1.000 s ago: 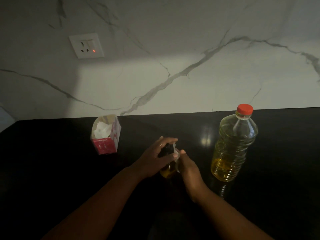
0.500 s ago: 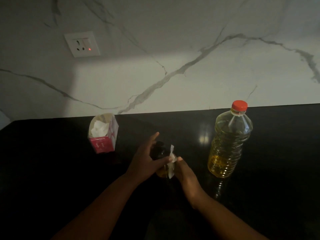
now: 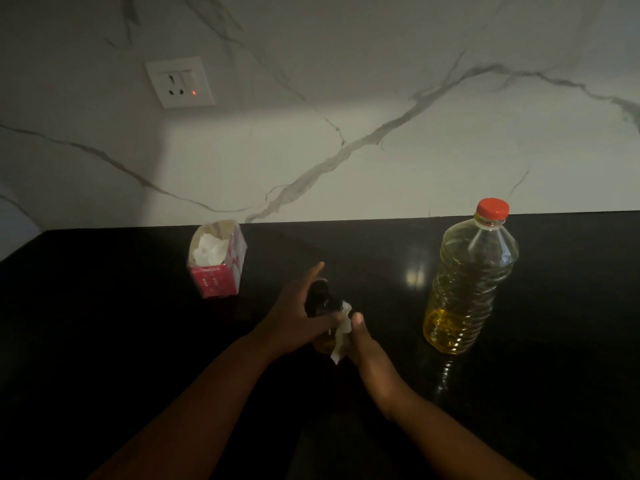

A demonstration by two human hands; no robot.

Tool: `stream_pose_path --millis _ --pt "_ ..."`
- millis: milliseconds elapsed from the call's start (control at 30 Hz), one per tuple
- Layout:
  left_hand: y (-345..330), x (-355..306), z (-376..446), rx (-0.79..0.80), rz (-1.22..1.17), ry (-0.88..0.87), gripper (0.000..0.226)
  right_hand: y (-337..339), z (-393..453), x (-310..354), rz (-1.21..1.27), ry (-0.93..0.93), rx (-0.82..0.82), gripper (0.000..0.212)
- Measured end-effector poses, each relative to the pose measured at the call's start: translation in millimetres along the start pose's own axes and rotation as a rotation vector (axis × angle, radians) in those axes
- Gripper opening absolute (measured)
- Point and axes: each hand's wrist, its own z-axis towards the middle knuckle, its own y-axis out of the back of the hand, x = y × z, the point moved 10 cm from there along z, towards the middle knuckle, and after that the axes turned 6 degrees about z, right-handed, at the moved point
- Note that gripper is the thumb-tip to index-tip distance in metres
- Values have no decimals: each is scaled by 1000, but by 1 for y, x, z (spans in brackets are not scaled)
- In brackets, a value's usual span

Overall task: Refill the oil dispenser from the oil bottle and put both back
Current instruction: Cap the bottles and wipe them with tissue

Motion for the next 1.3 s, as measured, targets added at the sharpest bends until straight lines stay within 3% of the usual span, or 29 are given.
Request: stream_pose_path --millis 133,367,533,767,967,1167,1300 --pt "12 8 -4 -136 -7 35 94 -3 2 20 72 29 10 47" --pt "19 6 -8 -143 1 2 91 -3 -5 5 26 4 -8 51" --pt "19 4 -6 -22 -5 25 93 -9 0 26 157 55 12 53" --pt "18 15 -8 -19 -71 37 89 24 -3 10 -116 103 -330 29" --pt "20 17 -9 19 -40 30 87 24 3 31 -105 179 -396 27" --pt "15 20 -8 129 -81 63 90 28 2 -5 -134 10 -416 32" --pt "13 18 -7 132 -94 37 92 27 5 26 -67 109 -468 27"
